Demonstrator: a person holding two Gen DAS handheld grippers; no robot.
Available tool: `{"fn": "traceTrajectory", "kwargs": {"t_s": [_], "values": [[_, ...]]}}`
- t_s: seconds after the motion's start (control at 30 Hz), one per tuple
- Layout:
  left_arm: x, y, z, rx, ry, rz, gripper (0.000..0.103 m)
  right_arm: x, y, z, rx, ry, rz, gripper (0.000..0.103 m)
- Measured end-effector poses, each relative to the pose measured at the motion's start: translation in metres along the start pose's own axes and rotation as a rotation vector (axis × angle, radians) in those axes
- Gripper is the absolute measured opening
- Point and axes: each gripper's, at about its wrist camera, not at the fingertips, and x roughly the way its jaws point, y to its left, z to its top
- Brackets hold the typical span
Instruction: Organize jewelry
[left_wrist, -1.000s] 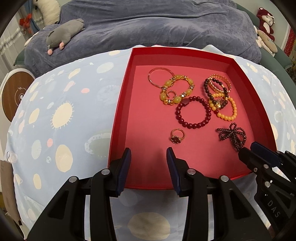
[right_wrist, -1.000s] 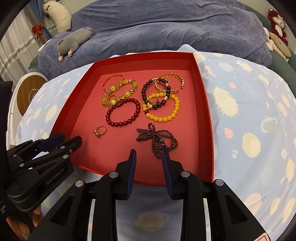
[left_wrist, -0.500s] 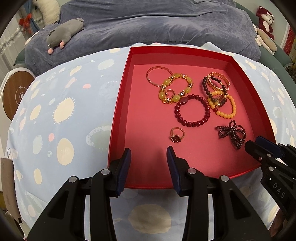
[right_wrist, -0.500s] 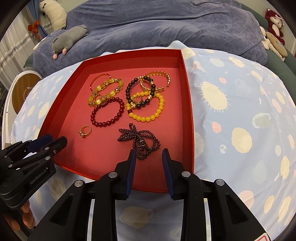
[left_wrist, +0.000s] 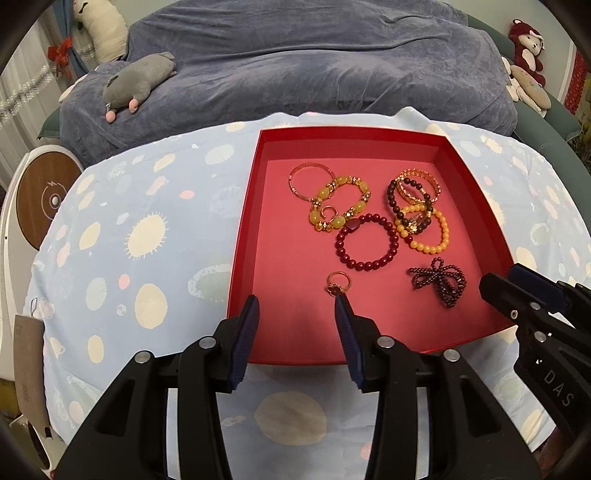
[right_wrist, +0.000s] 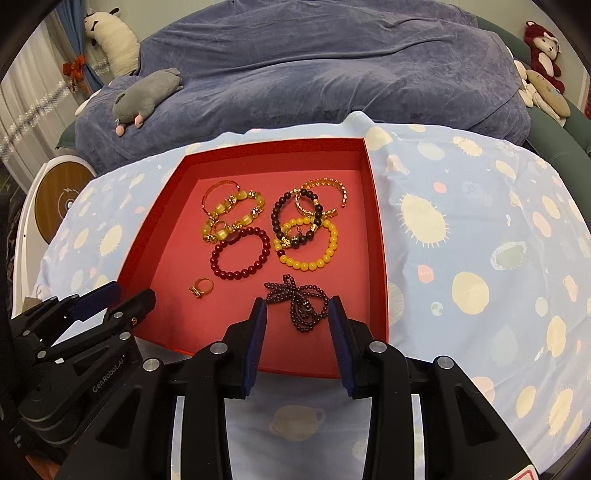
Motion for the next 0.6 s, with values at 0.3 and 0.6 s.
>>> {"fn": "traceTrajectory", "kwargs": {"t_s": [0.3,0.6], "values": [[-0.04,-0.009,-0.013,-0.011,-0.046,-0.008,0.063,-0.05,0.004,-0.013,-0.01,-0.07,-0.029,0.053],[-0.064,-0.003,-0.034,-0.047,-0.06,0.01,0.081,-0.076,0.001,-0.035,-0.007,-0.08,-0.036,0.068]]}}
